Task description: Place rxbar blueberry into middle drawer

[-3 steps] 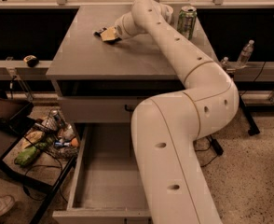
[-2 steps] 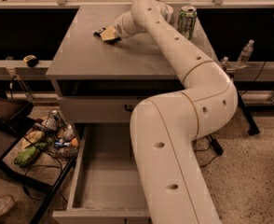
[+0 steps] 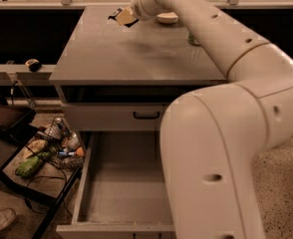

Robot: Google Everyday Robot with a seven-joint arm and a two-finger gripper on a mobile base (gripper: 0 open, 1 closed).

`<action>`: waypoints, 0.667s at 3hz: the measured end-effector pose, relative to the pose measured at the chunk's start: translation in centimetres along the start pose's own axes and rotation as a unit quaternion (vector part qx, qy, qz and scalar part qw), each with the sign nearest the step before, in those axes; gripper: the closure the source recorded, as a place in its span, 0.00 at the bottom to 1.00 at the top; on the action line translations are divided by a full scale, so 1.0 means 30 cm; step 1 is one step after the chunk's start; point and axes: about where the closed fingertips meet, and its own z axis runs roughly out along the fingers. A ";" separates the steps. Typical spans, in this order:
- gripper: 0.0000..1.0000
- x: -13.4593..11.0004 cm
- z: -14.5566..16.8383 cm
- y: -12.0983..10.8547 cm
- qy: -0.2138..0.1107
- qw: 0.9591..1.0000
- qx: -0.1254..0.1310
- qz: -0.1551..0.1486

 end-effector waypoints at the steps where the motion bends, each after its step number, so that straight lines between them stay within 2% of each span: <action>1: 1.00 -0.069 -0.209 -0.004 -0.011 0.999 0.028 -0.031; 2: 1.00 -0.053 -0.399 0.005 -0.017 0.998 0.047 -0.034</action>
Offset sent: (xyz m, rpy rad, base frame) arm -0.1532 -0.0931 0.0651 -0.0774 -0.0951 -0.0757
